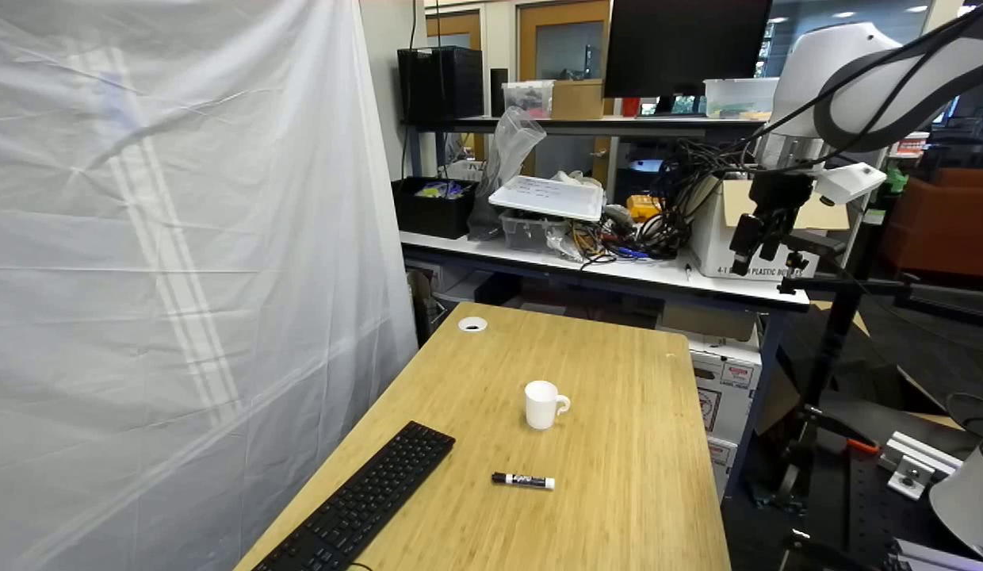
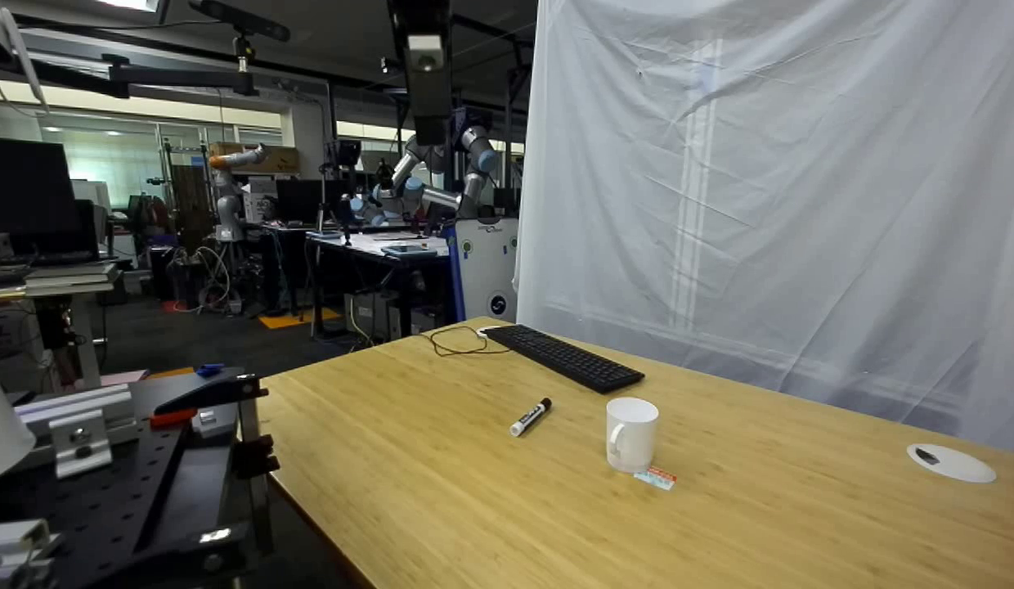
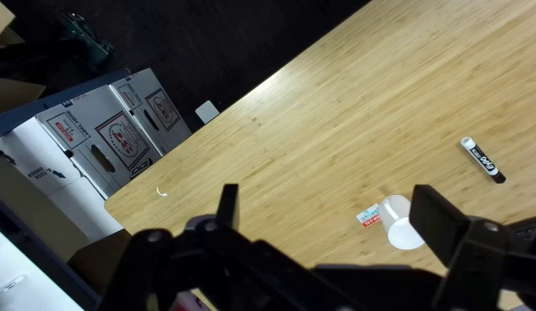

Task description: Place the black marker inside the white mug

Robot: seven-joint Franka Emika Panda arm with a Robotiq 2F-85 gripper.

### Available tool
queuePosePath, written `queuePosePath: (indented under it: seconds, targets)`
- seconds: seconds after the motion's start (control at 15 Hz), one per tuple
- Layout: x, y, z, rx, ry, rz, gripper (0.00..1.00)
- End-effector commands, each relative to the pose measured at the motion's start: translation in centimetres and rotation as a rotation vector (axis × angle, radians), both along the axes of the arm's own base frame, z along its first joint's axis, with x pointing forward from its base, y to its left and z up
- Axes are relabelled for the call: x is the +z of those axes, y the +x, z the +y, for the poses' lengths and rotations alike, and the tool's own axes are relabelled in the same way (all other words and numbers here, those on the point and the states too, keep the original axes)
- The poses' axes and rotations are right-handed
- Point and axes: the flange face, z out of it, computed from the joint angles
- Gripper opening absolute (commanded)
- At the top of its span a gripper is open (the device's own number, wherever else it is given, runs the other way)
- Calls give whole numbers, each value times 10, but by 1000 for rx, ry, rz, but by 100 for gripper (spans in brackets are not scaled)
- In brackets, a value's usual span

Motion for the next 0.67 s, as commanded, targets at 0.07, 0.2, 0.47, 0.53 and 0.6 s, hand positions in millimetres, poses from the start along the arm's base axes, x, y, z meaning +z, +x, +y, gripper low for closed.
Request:
queuePosePath:
  seconds: [0.07,0.2,0.47,0.53,0.6]
  targets:
    - [1,0,0,0,0,1,100]
    - [1,0,0,0,0,1,100]
    - [-13,26,33,57,-7,20,100]
    - [-22,35,48,69,-6,32,100]
    - [-33,45,67,87,-7,38,100]
